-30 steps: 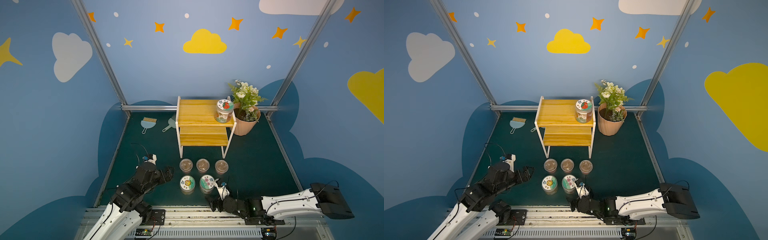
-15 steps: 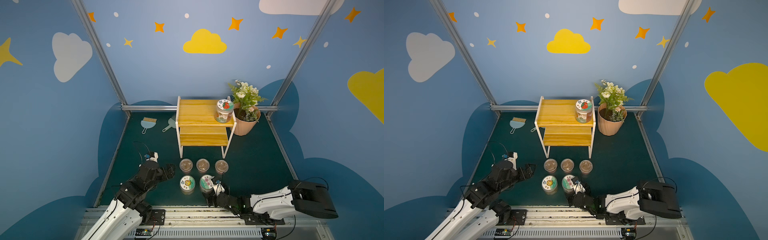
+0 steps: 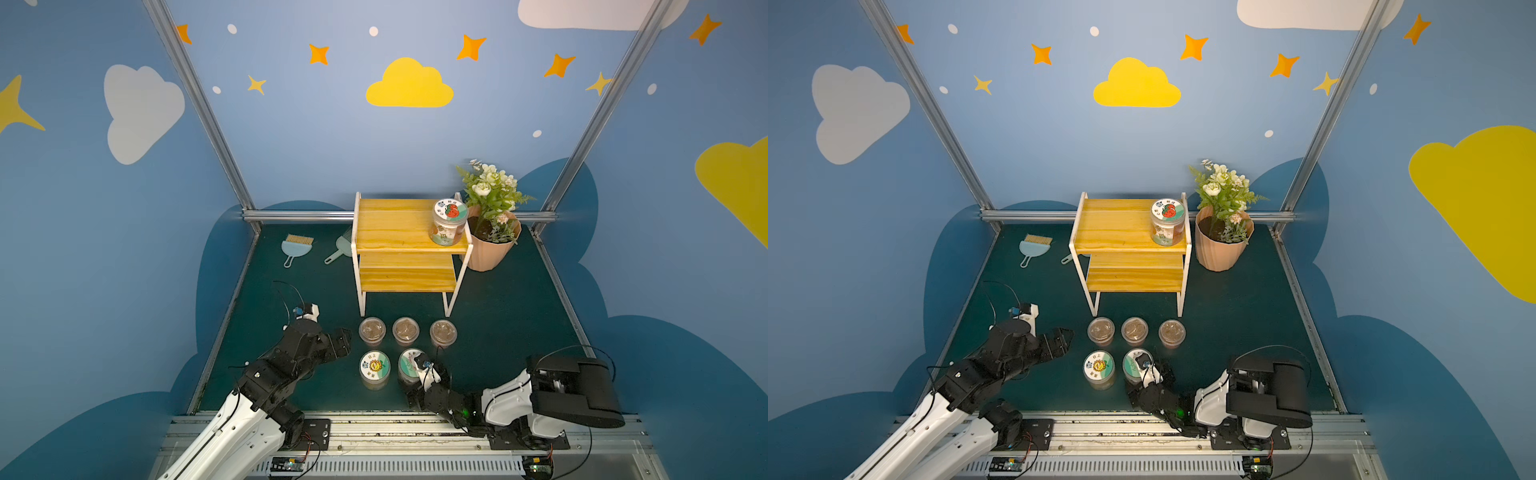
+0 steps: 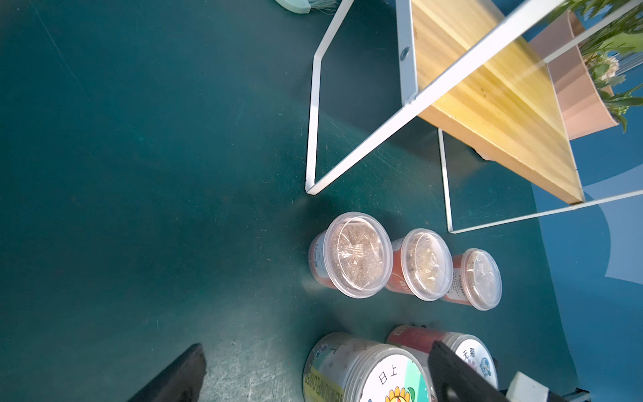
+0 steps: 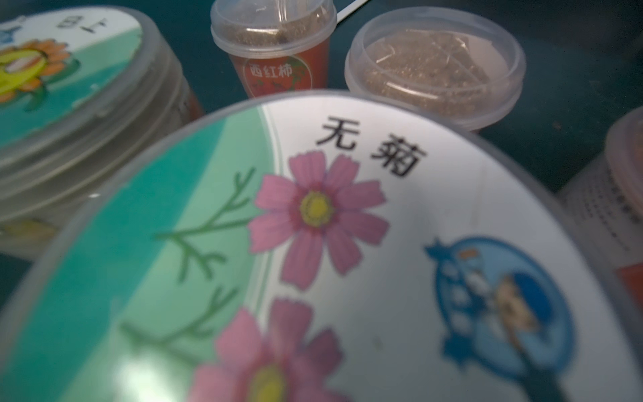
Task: Place the seed container on the shelf
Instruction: Pick up the seed jar at the center of the board.
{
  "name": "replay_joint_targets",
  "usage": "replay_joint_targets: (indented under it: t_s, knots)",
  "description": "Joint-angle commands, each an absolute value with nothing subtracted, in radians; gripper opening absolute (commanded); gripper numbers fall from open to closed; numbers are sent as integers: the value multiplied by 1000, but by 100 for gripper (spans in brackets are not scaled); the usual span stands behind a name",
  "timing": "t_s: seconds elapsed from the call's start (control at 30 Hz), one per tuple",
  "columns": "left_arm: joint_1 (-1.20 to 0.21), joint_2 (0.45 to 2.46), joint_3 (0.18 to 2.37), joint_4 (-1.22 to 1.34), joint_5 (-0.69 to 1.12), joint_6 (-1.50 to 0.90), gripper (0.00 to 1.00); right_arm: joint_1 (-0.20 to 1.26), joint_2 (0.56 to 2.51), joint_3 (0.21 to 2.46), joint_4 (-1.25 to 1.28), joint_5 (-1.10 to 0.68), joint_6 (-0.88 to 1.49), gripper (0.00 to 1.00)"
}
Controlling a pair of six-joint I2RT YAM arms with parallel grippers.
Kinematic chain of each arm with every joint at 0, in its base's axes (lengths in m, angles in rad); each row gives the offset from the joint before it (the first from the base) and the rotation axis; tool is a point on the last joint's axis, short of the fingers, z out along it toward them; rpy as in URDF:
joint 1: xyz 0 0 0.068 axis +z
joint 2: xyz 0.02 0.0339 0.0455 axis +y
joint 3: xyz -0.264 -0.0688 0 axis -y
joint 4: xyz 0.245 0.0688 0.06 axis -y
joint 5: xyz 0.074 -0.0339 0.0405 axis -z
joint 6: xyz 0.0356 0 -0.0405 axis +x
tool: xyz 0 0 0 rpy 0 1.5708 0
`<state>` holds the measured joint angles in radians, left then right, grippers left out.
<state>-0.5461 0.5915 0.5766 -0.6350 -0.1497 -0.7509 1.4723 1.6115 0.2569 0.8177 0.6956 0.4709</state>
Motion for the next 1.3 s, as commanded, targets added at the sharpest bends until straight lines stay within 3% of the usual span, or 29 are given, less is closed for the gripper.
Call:
replay_joint_targets:
  t_s: [0.0,0.87,0.97,1.1,1.27]
  knots:
    - [-549,592,604,-634,-158,-723,100,1466,1643,264,928,745,455,98]
    - [-549,572,639,-696,-169,-679,100,1459,1901,260,1351,821,406,97]
    - [-549,579,644,-697,-172,-675,100,1465,1910,258,1371,849,401,94]
    - [-549,585,653,-697,-171,-676,100,1474,1929,264,1407,882,383,79]
    - [-551,591,640,-692,-176,-681,100,1498,1917,261,1408,912,362,71]
